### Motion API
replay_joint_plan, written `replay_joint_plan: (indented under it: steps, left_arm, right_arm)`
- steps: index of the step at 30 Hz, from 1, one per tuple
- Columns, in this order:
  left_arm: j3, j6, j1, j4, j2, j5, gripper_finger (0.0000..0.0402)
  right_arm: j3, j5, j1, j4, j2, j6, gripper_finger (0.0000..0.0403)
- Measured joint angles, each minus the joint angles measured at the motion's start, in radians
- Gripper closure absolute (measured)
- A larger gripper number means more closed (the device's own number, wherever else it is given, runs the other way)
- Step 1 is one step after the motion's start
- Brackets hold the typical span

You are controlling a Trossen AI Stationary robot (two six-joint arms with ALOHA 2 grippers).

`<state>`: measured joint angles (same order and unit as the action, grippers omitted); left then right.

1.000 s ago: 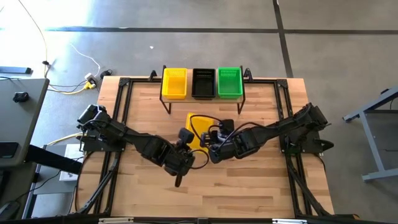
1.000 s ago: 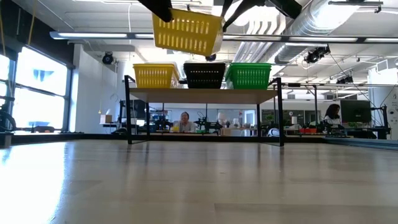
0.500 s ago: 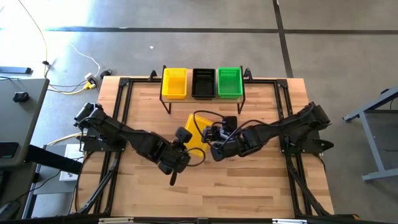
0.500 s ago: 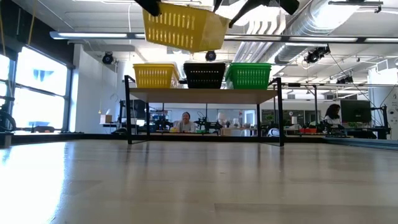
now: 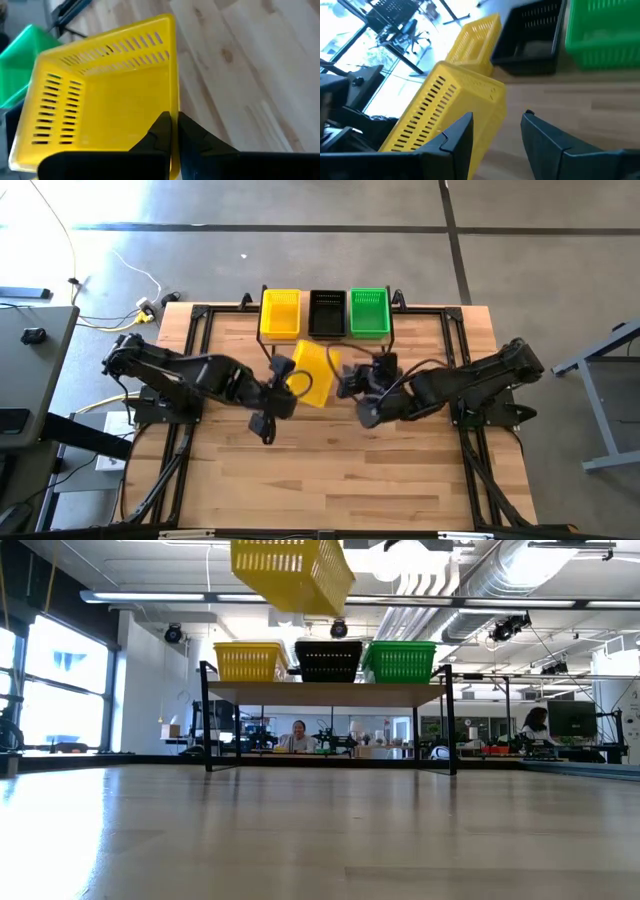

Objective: Stack baskets on shelf by color
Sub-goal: Stack the yellow bin on the other stacked yellow bins on the shelf

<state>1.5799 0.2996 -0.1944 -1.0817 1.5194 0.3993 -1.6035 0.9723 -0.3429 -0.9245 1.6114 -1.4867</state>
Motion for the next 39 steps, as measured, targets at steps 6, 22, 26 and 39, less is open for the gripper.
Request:
replay_joint_plan:
  steps: [6,22,26,39]
  left_arm:
    - [0.000,0.001,0.095,0.010,-0.063,-0.002,0.0401]
    - [-0.075,0.007,0.449,0.131,-0.285,-0.159,0.0401]
    - [-0.187,0.024,0.536,0.260,-0.358,-0.262,0.0401]
    - [-0.370,0.202,0.734,0.353,-0.382,-0.368,0.0401]
  right_arm:
    - [0.000,0.020,0.031,0.003,-0.099,0.202,0.0252]
    - [0.000,0.040,0.055,0.021,-0.303,0.671,0.0252]
    - [0.000,0.052,0.055,0.021,-0.336,0.746,0.0252]
    - [0.000,0.069,0.055,0.023,-0.416,0.921,0.0252]
